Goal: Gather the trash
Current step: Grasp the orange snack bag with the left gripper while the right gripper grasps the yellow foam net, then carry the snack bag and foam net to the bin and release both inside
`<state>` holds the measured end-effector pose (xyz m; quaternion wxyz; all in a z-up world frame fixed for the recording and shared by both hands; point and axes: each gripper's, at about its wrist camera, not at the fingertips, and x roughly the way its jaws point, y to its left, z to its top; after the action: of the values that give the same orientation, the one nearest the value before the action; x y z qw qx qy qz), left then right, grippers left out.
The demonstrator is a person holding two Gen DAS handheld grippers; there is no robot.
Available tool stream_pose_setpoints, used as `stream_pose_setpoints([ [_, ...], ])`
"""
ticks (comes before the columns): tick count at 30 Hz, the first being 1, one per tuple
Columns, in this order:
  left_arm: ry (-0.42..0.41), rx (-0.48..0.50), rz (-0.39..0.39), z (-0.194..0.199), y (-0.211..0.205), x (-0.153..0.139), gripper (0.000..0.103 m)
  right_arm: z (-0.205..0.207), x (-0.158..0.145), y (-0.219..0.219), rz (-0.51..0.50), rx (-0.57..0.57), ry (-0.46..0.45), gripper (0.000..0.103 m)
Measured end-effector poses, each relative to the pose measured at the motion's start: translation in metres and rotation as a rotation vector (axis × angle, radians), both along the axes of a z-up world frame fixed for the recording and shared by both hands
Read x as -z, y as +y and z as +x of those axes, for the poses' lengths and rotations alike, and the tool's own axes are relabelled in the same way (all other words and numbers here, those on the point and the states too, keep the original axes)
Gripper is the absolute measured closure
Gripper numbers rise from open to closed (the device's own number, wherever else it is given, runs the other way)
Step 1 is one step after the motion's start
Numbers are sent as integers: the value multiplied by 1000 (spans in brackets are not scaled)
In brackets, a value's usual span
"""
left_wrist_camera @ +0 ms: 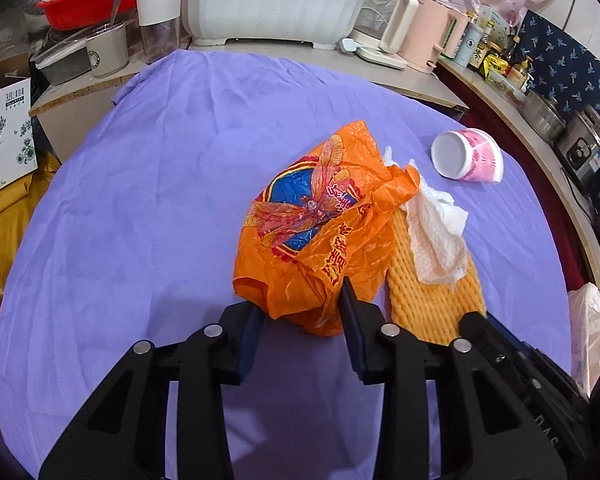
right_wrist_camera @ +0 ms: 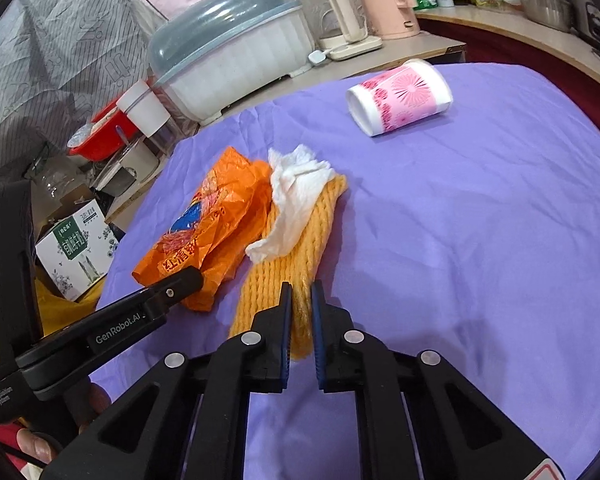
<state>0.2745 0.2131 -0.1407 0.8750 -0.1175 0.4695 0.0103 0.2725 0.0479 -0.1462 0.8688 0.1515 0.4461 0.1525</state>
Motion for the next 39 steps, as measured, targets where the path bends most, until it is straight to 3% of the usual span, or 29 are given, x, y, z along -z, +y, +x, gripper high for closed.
stream_pose_setpoints([
  [11, -44, 55, -12, -48, -42, -30, 70, -57, -41, -66, -33, 108, -83, 94],
  [22, -107, 161, -13, -98, -111, -70, 70, -119, -88, -136, -45, 216, -198, 94],
  [39, -166, 401, 6, -133, -252, -104, 70, -189, -108, -267, -26, 461, -256, 94],
])
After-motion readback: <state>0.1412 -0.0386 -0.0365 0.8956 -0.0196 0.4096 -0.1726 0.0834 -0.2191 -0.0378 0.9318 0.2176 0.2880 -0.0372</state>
